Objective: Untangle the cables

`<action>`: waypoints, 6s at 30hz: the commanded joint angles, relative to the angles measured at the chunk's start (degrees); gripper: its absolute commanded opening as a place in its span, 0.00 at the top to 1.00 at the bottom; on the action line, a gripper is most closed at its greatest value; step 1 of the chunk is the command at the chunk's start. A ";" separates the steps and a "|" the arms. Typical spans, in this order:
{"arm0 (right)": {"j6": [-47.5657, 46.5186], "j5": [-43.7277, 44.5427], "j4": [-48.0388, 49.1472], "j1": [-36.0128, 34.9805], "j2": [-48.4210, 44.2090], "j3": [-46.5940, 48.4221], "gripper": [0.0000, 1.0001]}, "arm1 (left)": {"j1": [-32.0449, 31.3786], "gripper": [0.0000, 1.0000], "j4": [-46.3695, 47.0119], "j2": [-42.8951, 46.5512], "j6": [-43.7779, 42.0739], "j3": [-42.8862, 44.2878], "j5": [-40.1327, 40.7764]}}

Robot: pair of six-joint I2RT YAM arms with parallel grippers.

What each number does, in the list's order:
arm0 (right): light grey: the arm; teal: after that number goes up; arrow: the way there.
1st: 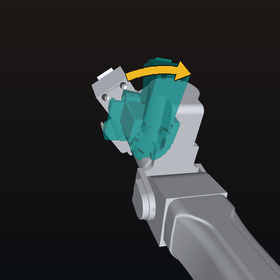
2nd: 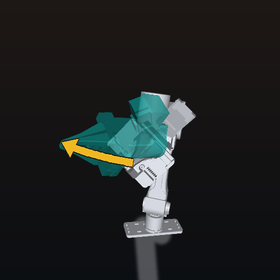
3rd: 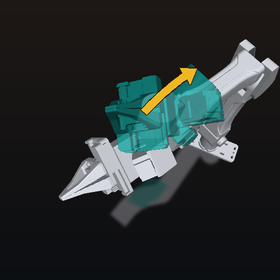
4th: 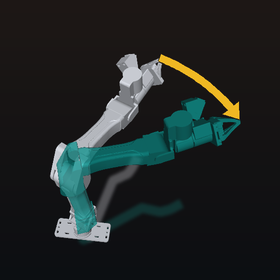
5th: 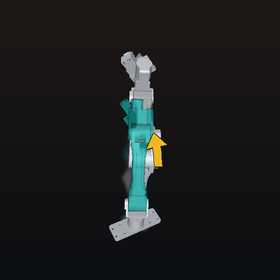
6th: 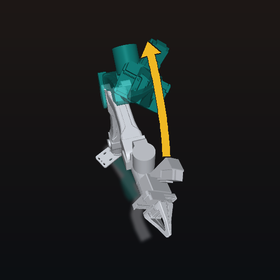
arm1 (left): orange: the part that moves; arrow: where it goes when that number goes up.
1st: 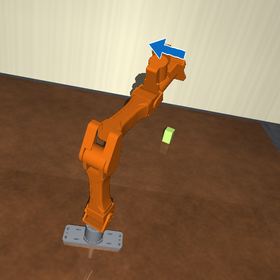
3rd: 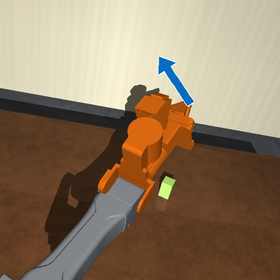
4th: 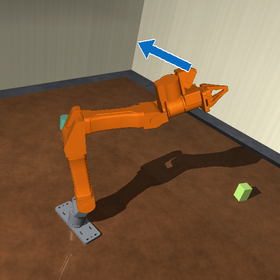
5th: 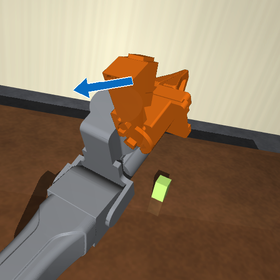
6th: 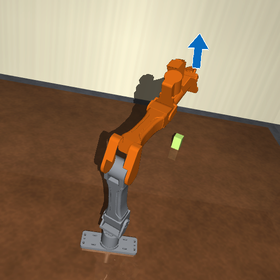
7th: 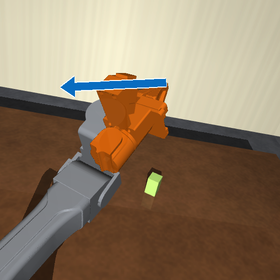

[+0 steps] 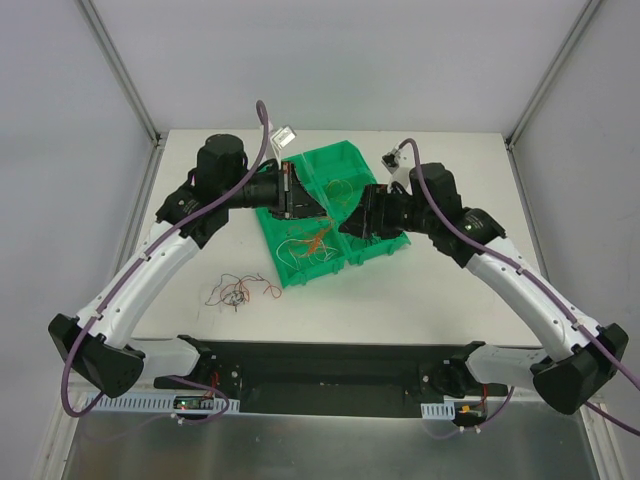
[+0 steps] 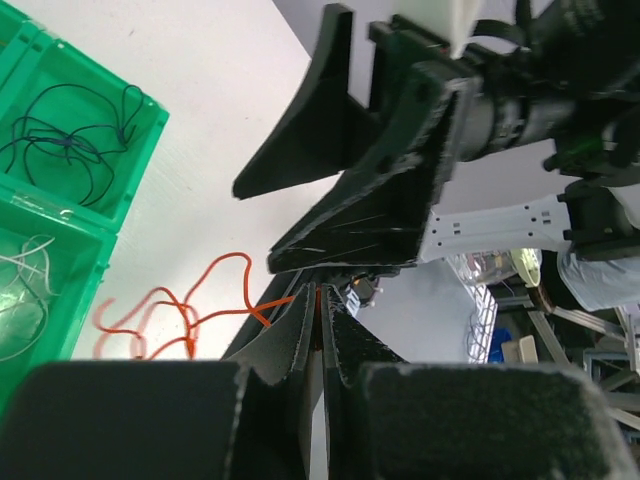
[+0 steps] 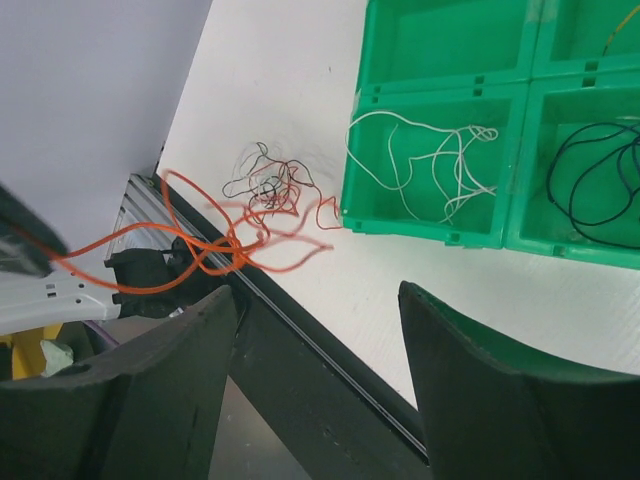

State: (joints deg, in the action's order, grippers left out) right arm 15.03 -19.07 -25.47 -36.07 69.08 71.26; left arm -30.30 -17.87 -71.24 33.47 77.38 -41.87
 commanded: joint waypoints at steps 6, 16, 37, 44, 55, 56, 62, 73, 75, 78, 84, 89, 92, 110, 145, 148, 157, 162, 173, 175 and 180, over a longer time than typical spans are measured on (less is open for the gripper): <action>2.81 -3.26 10.97 0.04 0.18 -2.45 0.32 | -0.02 1.00 3.19 -0.47 1.15 4.61 -5.59; 3.60 2.73 30.37 -4.00 0.88 -8.33 0.30 | -0.28 1.00 11.53 -1.97 8.53 6.11 -9.90; -1.75 9.57 23.56 -8.40 3.89 -24.57 0.34 | -0.55 1.00 18.14 -5.92 11.63 39.40 -0.33; -2.54 14.06 16.87 -7.78 -6.58 -30.75 0.33 | -0.11 1.00 10.85 -5.14 5.82 41.98 6.88; -7.91 15.90 -2.55 -4.97 -16.43 -18.10 0.30 | 2.79 1.00 6.27 -5.92 5.64 33.45 12.33; -7.99 16.52 -3.95 -4.80 -17.04 -17.05 0.30 | 3.40 1.00 6.01 -6.01 5.90 32.66 12.94; -7.64 21.79 -11.87 -3.39 -22.57 -14.58 0.30 | 6.66 1.00 5.91 -7.85 6.69 27.12 14.53; -7.38 28.64 -21.89 -0.75 -32.69 -13.96 0.25 | 11.93 1.00 6.53 -19.54 11.25 25.18 13.05; -7.73 29.87 -23.12 -0.75 -33.13 -13.44 0.25 | 13.07 1.00 7.06 -21.91 12.58 25.88 11.29; -8.26 31.02 -23.66 -0.49 -33.05 -12.56 0.24 | 13.95 1.00 7.15 -24.90 12.14 27.99 9.53; -9.14 31.02 -23.75 -0.31 -31.29 -11.15 0.23 | 15.36 1.00 7.23 -25.70 12.32 26.86 9.17; -9.93 30.41 -23.48 -0.14 -29.97 -10.97 0.23 | 15.80 1.00 7.15 -24.65 10.74 27.11 9.17; -10.28 29.88 -23.39 -0.05 -28.92 -10.88 0.23 | 15.71 1.00 7.15 -24.21 9.86 28.87 9.43; -9.84 30.06 -25.50 0.48 -29.18 -9.83 0.23 | 20.72 1.00 7.32 -36.49 2.32 30.10 13.57; -10.46 15.13 -14.09 0.22 -13.03 -8.87 0.25 | 21.34 0.38 -15.44 -14.57 -8.95 2.28 33.77; -9.40 13.01 -11.45 -2.85 -5.39 -6.06 0.28 | 21.34 0.39 -17.37 -4.81 -8.69 -8.36 37.37; -4.66 11.16 -8.38 -18.49 25.29 11.52 0.33 | 21.43 0.41 -22.91 9.54 -3.95 -27.89 27.99; -3.60 11.59 -4.84 -25.88 39.27 21.35 0.33 | 21.43 0.46 -25.02 9.10 -3.94 -33.96 28.41; -2.90 27.14 -4.32 -29.84 51.33 27.52 0.37 | 22.74 0.47 -24.85 3.66 0.19 -35.46 29.04; -3.51 28.30 -3.97 -29.76 52.73 27.88 0.38 | 23.01 0.48 -24.59 2.95 0.80 -35.81 28.16; -4.91 26.01 -3.17 -29.84 56.68 31.64 0.50 | 23.62 0.49 -23.97 2.78 0.72 -36.08 28.77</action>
State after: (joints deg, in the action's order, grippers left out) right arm 11.07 4.73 -29.34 -66.06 123.24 97.78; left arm -7.40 -41.91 -68.34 33.19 41.50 -13.15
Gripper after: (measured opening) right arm 0.543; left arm 0.511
